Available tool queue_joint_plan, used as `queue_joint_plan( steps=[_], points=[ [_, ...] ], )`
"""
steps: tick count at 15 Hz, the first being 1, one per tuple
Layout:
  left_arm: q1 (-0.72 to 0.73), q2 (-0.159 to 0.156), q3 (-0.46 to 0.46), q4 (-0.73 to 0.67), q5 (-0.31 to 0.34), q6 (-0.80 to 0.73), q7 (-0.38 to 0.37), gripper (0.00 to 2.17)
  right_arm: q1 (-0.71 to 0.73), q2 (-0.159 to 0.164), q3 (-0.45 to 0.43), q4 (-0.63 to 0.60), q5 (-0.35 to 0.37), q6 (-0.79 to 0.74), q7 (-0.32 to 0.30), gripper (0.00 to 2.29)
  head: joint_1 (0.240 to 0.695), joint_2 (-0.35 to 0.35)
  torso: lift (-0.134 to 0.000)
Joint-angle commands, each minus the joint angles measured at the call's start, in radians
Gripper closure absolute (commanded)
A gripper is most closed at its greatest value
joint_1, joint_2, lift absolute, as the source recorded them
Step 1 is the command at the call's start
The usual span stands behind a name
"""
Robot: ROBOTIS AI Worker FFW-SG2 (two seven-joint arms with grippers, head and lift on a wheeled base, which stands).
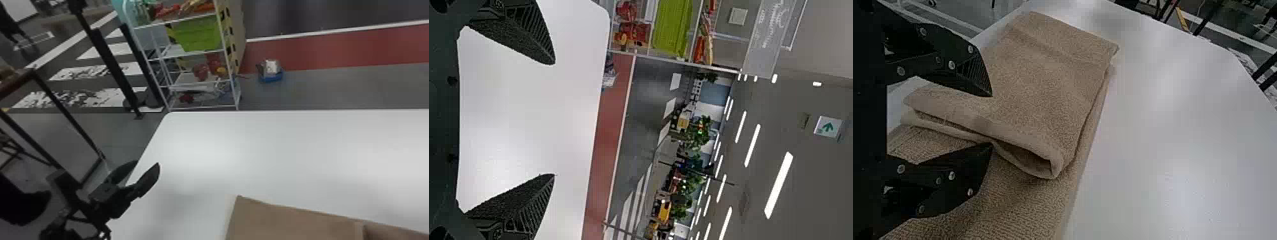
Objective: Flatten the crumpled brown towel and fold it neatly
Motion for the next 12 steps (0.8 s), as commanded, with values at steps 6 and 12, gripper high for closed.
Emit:
queue_joint_plan(
  steps=[6, 12],
  points=[
    [0.0, -0.003, 0.002, -0.003, -0.003, 0.0, 0.0, 0.08, -0.027, 0.003, 0.008, 0.026, -0.002, 0.03, 0.015, 0.94, 0.695, 0.35, -0.124],
    [-0.006, -0.003, 0.0, -0.009, -0.009, 0.016, 0.002, 0.08, -0.038, 0.002, -0.025, 0.026, -0.022, 0.03, 0.034, 1.02, 0.695, 0.35, -0.124]
  ],
)
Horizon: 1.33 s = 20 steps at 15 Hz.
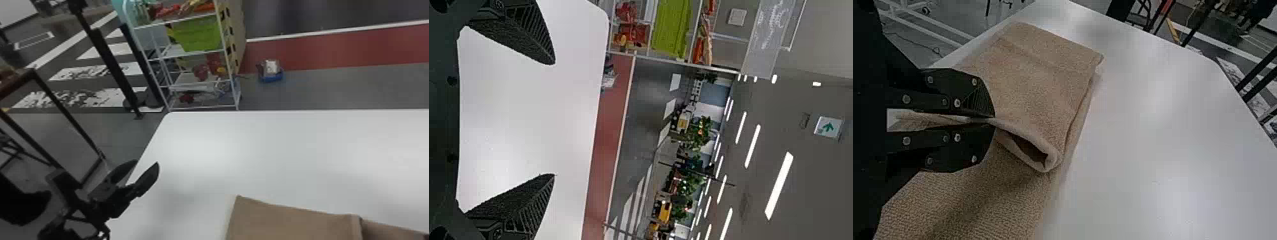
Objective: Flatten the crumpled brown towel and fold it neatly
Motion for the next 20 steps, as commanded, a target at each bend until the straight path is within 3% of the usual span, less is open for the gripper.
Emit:
queue_joint_plan(
  steps=[1, 3, 9, 12, 16, 20],
  points=[
    [-0.006, -0.003, -0.002, 0.0, -0.006, 0.007, 0.001, 0.08, -0.002, -0.001, -0.02, -0.002, -0.014, 0.03, 0.006, 1.02, 0.695, 0.35, -0.124],
    [-0.01, -0.003, -0.004, 0.0, -0.011, 0.01, 0.003, 0.08, 0.005, -0.009, -0.049, -0.015, -0.045, 0.03, 0.011, 1.02, 0.695, 0.35, -0.124],
    [-0.022, -0.003, -0.001, 0.003, -0.021, 0.025, 0.006, 0.08, 0.087, -0.084, -0.23, -0.107, -0.148, 0.03, 0.029, 1.02, 0.695, 0.35, -0.124],
    [-0.029, -0.003, -0.007, 0.004, -0.027, 0.028, 0.008, 0.08, 0.115, -0.088, -0.297, -0.147, -0.187, 0.03, 0.031, 1.02, 0.695, 0.35, -0.124],
    [-0.029, -0.003, -0.006, 0.009, -0.035, 0.028, 0.001, 0.08, 0.166, -0.09, -0.274, -0.141, -0.14, 0.03, 0.055, 1.02, 0.695, 0.35, -0.124],
    [-0.029, -0.003, -0.006, 0.007, -0.035, 0.031, 0.0, 0.08, 0.215, -0.104, -0.403, -0.199, -0.192, 0.03, 0.07, 1.02, 0.695, 0.35, -0.124]
  ],
)
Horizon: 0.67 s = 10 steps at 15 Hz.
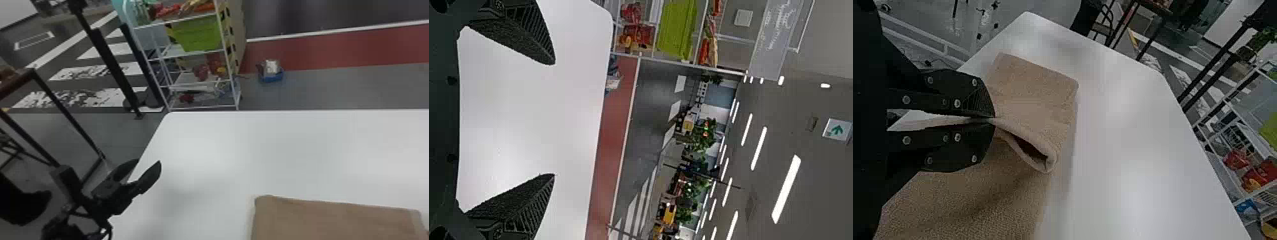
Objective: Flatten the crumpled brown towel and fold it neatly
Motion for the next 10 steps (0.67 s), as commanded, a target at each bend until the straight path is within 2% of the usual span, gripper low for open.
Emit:
queue_joint_plan(
  steps=[1, 3, 5, 7, 10],
  points=[
    [0.0, -0.003, -0.006, -0.001, -0.002, 0.0, 0.002, 0.08, 0.027, -0.01, -0.096, -0.024, -0.048, 0.03, 0.002, 1.02, 0.695, 0.35, -0.124],
    [0.0, -0.003, -0.009, -0.001, -0.002, 0.0, 0.002, 0.08, 0.074, -0.02, -0.195, -0.047, -0.087, 0.03, 0.011, 1.02, 0.695, 0.331, -0.124],
    [0.0, -0.003, -0.01, 0.001, -0.003, 0.0, 0.003, 0.08, 0.128, -0.025, -0.249, -0.069, -0.09, 0.03, 0.032, 1.02, 0.695, 0.302, -0.124],
    [-0.008, -0.003, -0.01, 0.006, -0.005, 0.0, 0.002, 0.08, 0.182, -0.023, -0.245, -0.066, -0.07, 0.03, 0.052, 1.02, 0.695, 0.277, -0.124],
    [-0.008, -0.003, -0.013, 0.013, -0.011, 0.0, 0.002, 0.08, 0.218, -0.025, -0.255, -0.057, -0.021, 0.03, 0.078, 1.02, 0.695, 0.276, -0.124]
  ],
)
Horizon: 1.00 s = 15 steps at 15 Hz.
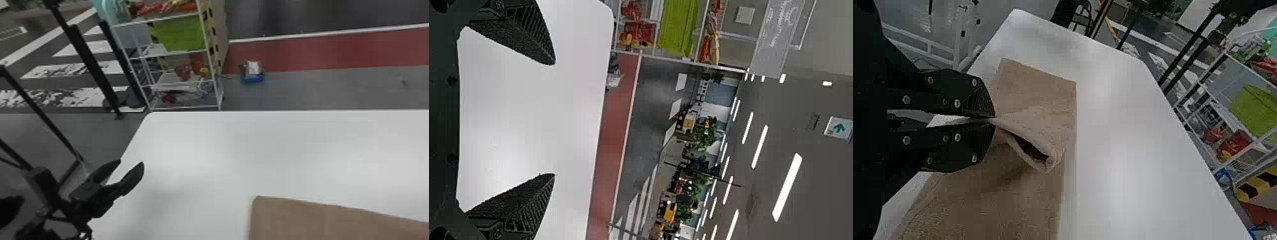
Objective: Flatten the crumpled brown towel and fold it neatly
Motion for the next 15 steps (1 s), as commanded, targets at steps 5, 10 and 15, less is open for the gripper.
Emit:
queue_joint_plan(
  steps=[5, 10, 15],
  points=[
    [0.0, -0.003, -0.013, 0.005, -0.007, 0.0, 0.0, 0.08, 0.014, -0.021, -0.068, 0.048, 0.039, 0.03, 0.01, 1.02, 0.695, 0.23, -0.124],
    [0.0, -0.003, -0.024, 0.019, -0.018, -0.003, -0.002, 0.08, 0.059, -0.036, -0.073, 0.079, 0.093, 0.03, 0.031, 1.02, 0.695, 0.179, -0.124],
    [-0.014, -0.003, -0.048, 0.043, -0.024, -0.009, 0.0, 0.08, 0.04, -0.062, -0.022, 0.203, 0.18, 0.03, 0.042, 1.02, 0.695, 0.14, -0.124]
  ],
)
